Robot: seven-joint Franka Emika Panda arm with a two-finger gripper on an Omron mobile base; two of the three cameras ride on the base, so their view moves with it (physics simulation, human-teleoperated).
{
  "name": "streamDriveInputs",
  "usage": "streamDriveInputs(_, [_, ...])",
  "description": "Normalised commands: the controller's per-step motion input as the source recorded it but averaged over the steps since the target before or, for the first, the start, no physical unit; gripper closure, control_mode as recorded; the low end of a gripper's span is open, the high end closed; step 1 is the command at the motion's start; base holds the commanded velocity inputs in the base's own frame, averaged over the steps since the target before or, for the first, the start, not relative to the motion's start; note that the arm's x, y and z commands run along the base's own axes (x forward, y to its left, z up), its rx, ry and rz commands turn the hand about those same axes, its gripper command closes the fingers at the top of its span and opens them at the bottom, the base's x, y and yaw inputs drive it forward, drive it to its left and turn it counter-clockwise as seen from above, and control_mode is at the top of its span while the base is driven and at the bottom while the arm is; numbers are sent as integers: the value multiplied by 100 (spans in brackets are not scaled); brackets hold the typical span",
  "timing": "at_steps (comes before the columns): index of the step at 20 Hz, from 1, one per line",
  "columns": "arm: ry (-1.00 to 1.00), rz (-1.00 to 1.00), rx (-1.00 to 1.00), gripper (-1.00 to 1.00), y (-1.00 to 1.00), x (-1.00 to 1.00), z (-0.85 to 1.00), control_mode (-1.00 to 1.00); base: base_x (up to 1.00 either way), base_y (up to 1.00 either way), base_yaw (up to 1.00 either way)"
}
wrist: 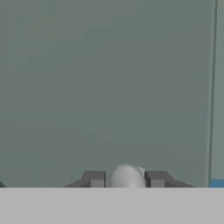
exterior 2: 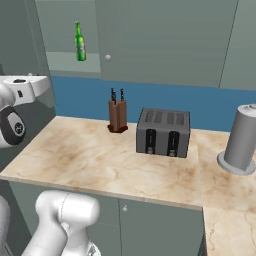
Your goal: Get the candle and the beer from the cabinet and move them to the dining counter.
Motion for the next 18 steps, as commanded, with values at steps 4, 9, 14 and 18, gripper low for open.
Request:
streamDriveInputs(4, [0,0,-4,100,43,-22,0,-100,0,0,0])
streamDriveInputs(9, [0,0,-4,100,47,-24,0,-100,0,0,0])
streamDriveInputs(14, [0,0,-5,100,48,-34,0,-100,0,0,0])
streamDriveInputs(18, [0,4,-5,100,35,-44,0,-100,0,0,0])
